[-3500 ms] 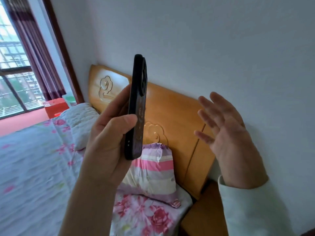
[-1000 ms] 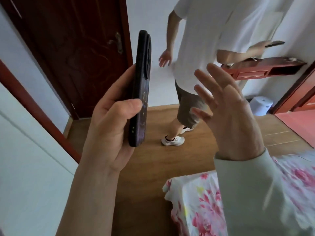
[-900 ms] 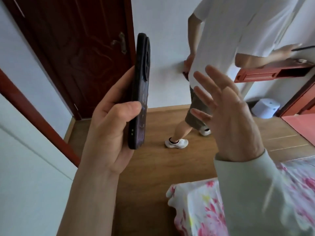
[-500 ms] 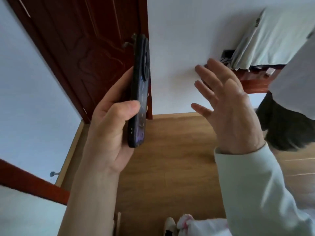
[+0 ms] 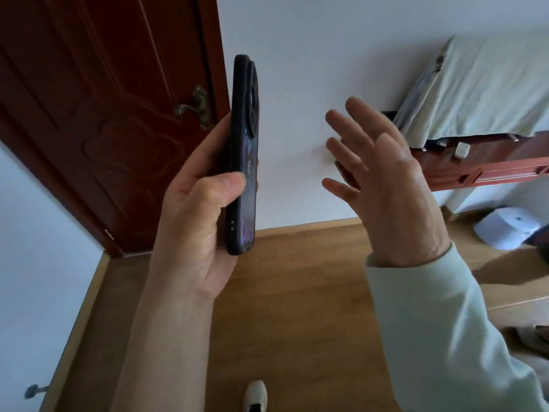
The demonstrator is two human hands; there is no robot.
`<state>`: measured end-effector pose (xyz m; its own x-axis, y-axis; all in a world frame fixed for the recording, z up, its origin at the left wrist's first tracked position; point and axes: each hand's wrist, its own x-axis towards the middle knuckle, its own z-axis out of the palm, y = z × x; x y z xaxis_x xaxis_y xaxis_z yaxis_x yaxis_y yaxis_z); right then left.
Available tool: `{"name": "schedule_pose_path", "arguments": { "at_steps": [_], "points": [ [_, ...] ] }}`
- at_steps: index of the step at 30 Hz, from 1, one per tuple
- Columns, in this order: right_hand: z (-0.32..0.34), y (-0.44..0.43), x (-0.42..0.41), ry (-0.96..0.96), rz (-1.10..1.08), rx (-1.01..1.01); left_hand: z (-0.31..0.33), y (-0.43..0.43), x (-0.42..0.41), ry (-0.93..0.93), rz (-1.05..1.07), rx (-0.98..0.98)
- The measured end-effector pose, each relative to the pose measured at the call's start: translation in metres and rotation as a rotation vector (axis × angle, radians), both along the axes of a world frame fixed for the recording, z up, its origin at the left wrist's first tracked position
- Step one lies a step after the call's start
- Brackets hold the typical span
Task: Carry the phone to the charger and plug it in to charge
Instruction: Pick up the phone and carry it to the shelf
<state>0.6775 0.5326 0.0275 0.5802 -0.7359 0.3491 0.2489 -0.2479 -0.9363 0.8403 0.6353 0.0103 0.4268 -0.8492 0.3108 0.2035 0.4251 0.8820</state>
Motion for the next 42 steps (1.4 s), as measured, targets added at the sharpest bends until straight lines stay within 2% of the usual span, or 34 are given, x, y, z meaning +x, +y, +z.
{"name": "schedule_pose_path", "arguments": {
  "at_steps": [9, 16, 23, 28, 34, 42],
  "points": [
    [0.002, -0.129, 0.059, -0.003, -0.2, -0.023, 0.008, -0.166, 0.073, 0.019, -0.155, -0.021],
    [0.004, -0.217, 0.049, -0.009, -0.402, 0.016, 0.015, -0.291, 0.075, 0.021, -0.386, -0.043],
    [-0.006, -0.297, -0.011, -0.009, -0.581, 0.02, 0.007, -0.405, 0.016, 0.01, -0.589, -0.038],
    [-0.006, -0.368, -0.074, -0.006, -0.658, 0.011, 0.008, -0.486, -0.05, 0.074, -0.751, -0.06],
    [0.001, -0.449, -0.148, 0.009, -0.739, -0.004, 0.009, -0.58, -0.129, 0.05, -0.766, -0.025],
    [-0.003, -0.535, -0.225, -0.003, -0.829, 0.022, 0.003, -0.69, -0.206, 0.109, -0.929, -0.03]
  ]
}}
